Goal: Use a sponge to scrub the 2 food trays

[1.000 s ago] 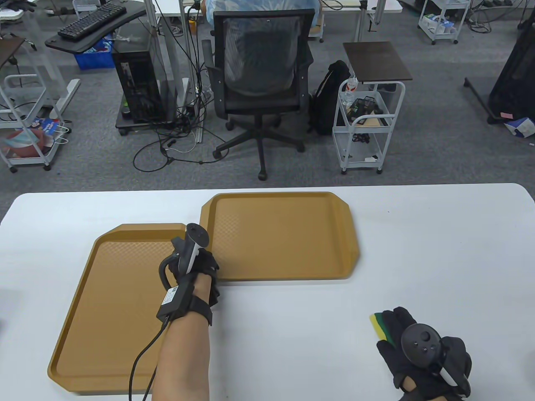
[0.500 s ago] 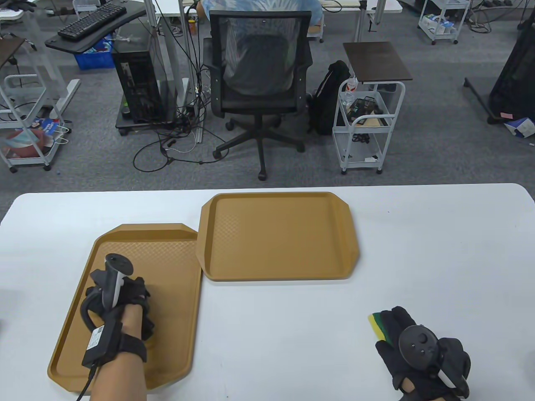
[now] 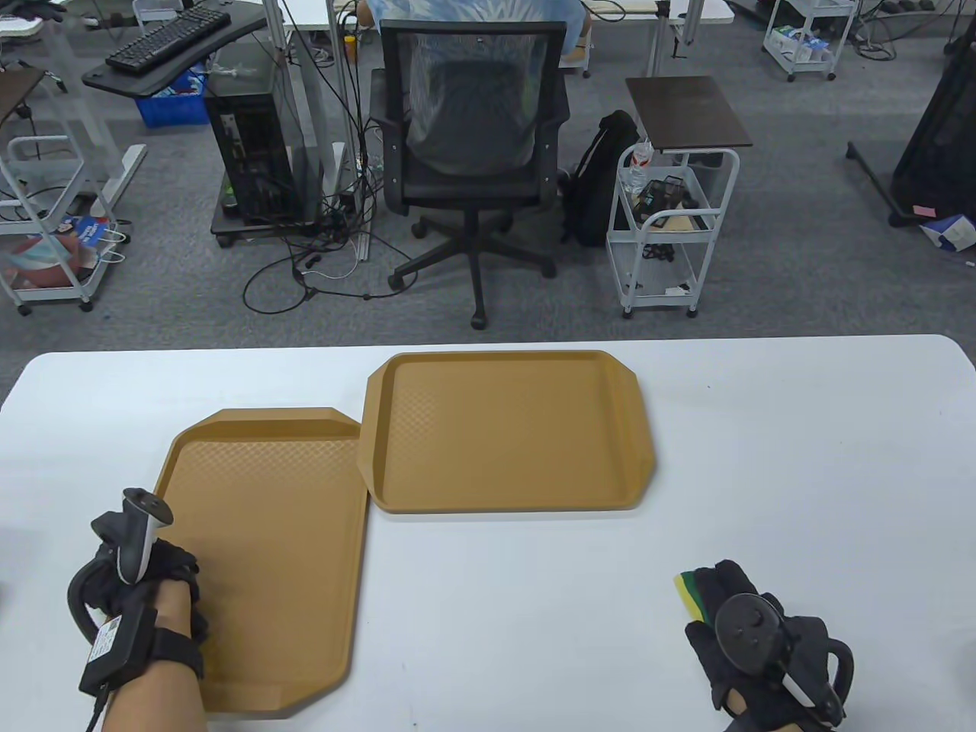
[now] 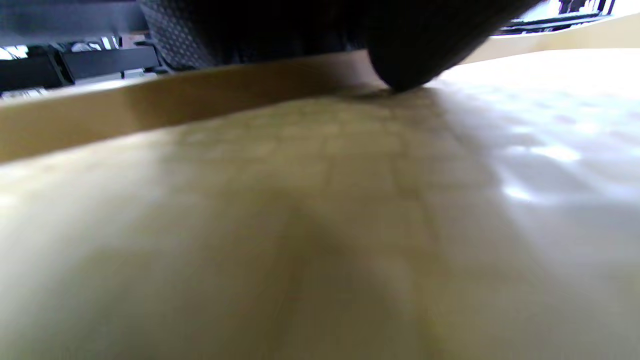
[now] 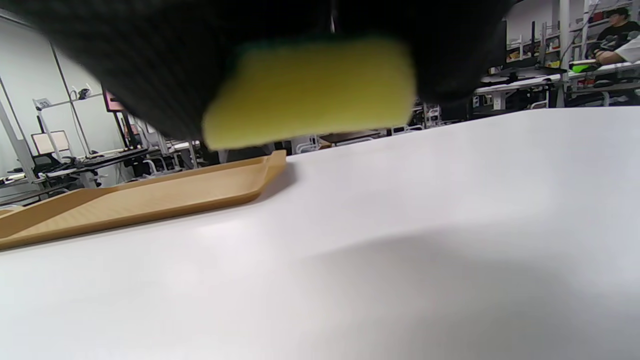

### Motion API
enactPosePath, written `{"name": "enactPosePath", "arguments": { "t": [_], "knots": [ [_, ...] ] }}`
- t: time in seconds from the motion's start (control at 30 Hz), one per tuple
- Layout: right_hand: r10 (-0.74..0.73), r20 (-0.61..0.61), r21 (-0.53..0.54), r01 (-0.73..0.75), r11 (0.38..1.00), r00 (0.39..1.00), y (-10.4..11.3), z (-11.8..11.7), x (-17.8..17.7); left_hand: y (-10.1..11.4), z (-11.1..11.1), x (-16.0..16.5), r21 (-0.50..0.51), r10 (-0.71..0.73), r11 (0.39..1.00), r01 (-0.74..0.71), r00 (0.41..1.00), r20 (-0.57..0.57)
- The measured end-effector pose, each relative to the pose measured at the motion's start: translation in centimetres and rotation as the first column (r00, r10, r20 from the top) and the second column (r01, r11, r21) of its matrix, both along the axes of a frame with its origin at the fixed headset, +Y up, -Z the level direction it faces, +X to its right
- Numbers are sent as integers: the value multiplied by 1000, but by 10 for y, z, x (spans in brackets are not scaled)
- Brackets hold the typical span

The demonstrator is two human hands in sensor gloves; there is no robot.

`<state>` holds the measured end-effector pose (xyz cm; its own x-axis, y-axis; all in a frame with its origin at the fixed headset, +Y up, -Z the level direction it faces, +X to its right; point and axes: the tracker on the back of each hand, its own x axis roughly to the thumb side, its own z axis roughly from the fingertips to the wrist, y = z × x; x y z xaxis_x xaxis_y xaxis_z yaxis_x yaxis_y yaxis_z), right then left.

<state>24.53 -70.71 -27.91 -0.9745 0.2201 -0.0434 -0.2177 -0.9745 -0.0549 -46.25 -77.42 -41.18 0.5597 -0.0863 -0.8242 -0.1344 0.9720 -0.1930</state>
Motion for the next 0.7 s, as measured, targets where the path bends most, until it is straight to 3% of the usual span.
{"name": "enactPosePath", "arguments": {
  "t": [0.17, 0.23, 0.47, 0.7],
  "knots": [
    [5, 15, -3, -5, 1000, 1000, -1, -1, 2, 1, 0, -21, 15, 83, 996, -83, 994, -66],
    [5, 21, 0, -5, 1000, 1000, -1, -1, 2, 3, 3, -27, 107, 149, 985, -138, 983, -110],
    [1, 31, 2, -1, 1000, 1000, 0, -1, 4, 24, 10, -37, 285, 235, 939, -192, 964, -123],
    [1, 28, 10, -1, 1000, 1000, 1, 0, 3, 36, 12, -40, 388, 257, 899, -205, 963, -86]
  ]
}}
